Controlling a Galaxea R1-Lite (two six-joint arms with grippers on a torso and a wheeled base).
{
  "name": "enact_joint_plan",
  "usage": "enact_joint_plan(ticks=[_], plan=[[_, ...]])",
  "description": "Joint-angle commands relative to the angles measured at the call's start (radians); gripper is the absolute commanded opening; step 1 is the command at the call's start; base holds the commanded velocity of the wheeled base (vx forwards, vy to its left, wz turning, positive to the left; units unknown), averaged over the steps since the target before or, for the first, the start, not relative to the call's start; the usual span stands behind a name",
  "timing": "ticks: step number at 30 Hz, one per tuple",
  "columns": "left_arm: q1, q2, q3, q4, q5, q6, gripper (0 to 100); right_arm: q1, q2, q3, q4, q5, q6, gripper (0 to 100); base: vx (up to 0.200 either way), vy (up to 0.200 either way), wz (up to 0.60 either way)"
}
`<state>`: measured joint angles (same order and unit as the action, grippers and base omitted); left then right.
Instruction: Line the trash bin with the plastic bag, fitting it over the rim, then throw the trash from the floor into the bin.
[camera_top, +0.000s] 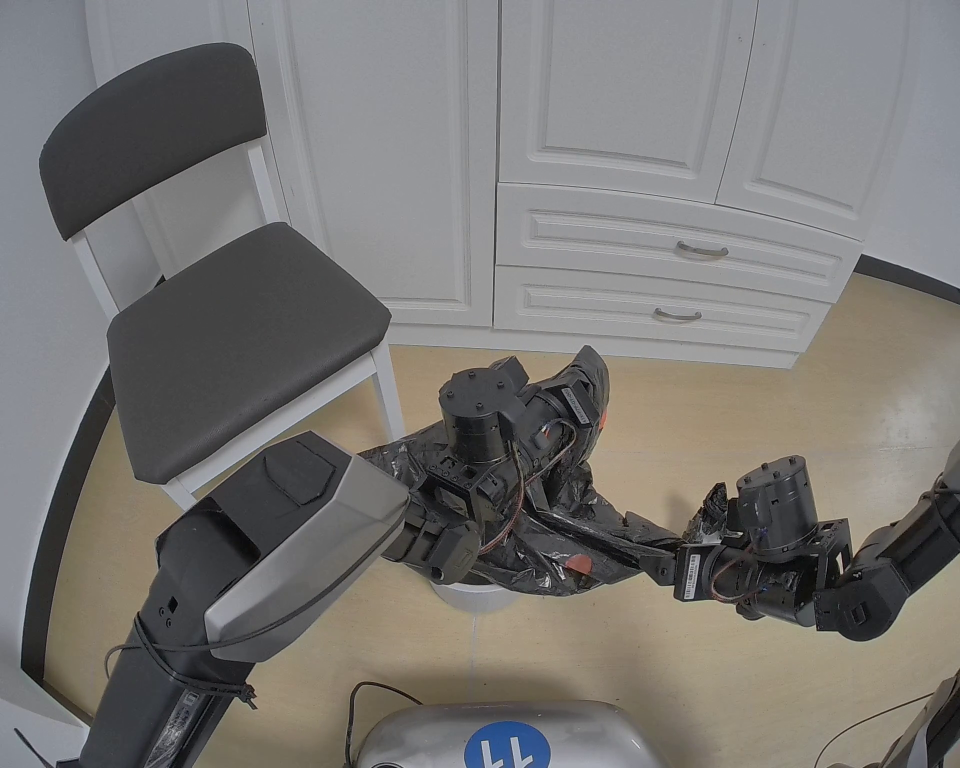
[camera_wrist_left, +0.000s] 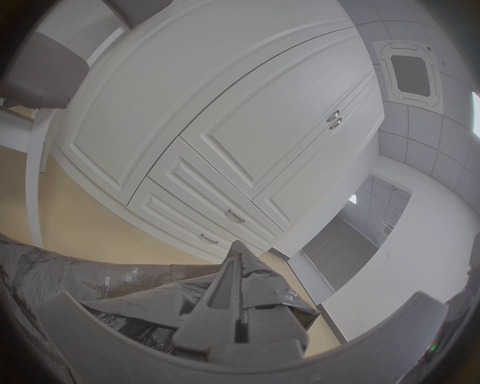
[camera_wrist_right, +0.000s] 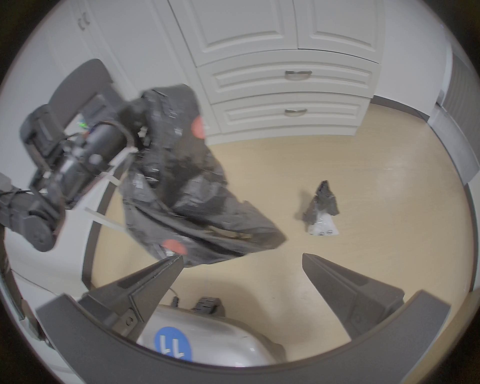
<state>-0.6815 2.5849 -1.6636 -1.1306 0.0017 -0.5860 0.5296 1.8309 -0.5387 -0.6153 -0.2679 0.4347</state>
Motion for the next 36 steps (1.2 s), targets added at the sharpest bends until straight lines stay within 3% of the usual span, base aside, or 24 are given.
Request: enact_joint_plan(ticks=[1,9,19,27,31,36], plan=[[0.000,-0.015,0.010,-0.005,0.000,0.000,0,-0.079,0.080,0.000,-0.003,0.026,-0.028,100,0.000,0.000,0.00],[0.000,-0.015,0.010,-0.005,0.000,0.000,0,-0.091,0.139,-0.014,-0.004,0.062,-0.024,100,0.000,0.000,0.00],[-0.004,-0.032,0.048,-0.046,0.000,0.000,0,-0.132,0.274,-0.049,-0.231,0.059,0.015,100,0.000,0.000,0.00],[-0.009,-0.043,0.082,-0.081,-0.002,0.000,0,-0.134,0.340,-0.055,-0.256,0.078,0.016,100,0.000,0.000,0.00],[-0.007,-0.043,0.082,-0.081,-0.002,0.000,0,-0.123,0.343,-0.053,-0.256,0.144,0.055,100,0.000,0.000,0.00],[-0.007,-0.049,0.084,-0.086,0.000,0.000,0,-0.123,0.332,-0.053,-0.262,0.171,0.073,100,0.000,0.000,0.00]])
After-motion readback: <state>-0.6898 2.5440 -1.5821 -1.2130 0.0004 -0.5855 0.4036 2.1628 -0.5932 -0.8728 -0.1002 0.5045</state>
